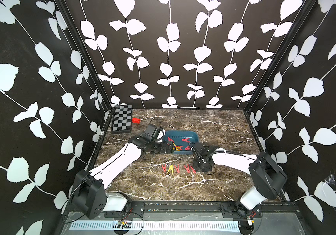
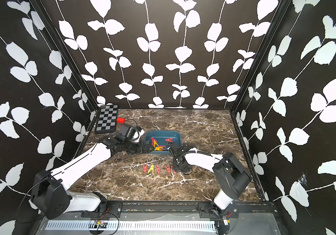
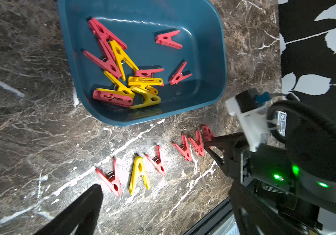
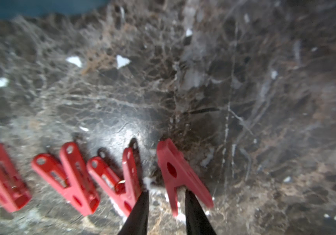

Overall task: Take the clothespins out of the storage box
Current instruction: Place the clothespin at the center of the board, then pick up the clothespin from the storage box.

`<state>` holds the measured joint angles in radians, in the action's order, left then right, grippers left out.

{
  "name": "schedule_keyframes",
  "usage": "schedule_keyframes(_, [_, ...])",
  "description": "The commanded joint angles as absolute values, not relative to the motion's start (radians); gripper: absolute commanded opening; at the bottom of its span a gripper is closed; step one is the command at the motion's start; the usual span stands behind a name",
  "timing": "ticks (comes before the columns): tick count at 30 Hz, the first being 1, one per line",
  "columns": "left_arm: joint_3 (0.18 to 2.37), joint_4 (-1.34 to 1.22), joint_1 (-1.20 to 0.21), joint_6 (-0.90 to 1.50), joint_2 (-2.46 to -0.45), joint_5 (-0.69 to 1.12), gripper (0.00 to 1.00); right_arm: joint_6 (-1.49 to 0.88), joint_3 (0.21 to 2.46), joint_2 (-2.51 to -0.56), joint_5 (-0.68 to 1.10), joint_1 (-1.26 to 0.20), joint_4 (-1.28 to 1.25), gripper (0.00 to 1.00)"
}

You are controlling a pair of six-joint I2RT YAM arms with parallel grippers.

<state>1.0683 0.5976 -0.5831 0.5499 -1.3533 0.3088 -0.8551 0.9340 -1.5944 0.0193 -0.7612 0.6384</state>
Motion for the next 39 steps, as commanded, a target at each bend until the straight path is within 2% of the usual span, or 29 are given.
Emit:
schedule_keyframes(1, [1.114, 0.626, -0.588, 0.551, -1.373, 0.257, 0.99, -0.847, 0.986, -1.52, -0.03, -0.767, 0.686, 0.38])
schedule_keyframes(4, [1.147, 0.633, -0.589, 0.561, -1.414, 0.237, 0.94, -0.823, 1.013, -1.471, -0.049, -0.765, 0.688, 0.47])
schedule_keyframes(13, [1.305, 0.677, -0.589, 0.598, -1.591, 0.141, 0.64, -0.719, 1.077, -1.384, -0.002, -0.7, 0.596, 0.79])
schedule_keyframes(16, [1.374, 0.709, -0.589, 0.598, -1.661, 0.122, 0.58, -0.693, 1.096, -1.377, 0.027, -0.667, 0.565, 0.99])
schedule_keyframes(28, [1.607, 0.834, -0.587, 0.594, -1.923, 0.035, 0.37, -0.604, 1.231, -1.432, 0.119, -0.551, 0.561, 0.99])
schedule_keyframes(30, [1.643, 0.86, -0.588, 0.592, -1.962, 0.019, 0.31, -0.591, 1.251, -1.445, 0.129, -0.539, 0.567, 0.99])
schedule_keyframes(39, [1.731, 0.923, -0.576, 0.577, -2.074, -0.037, 0.25, -0.571, 1.29, -1.486, 0.167, -0.505, 0.571, 0.99])
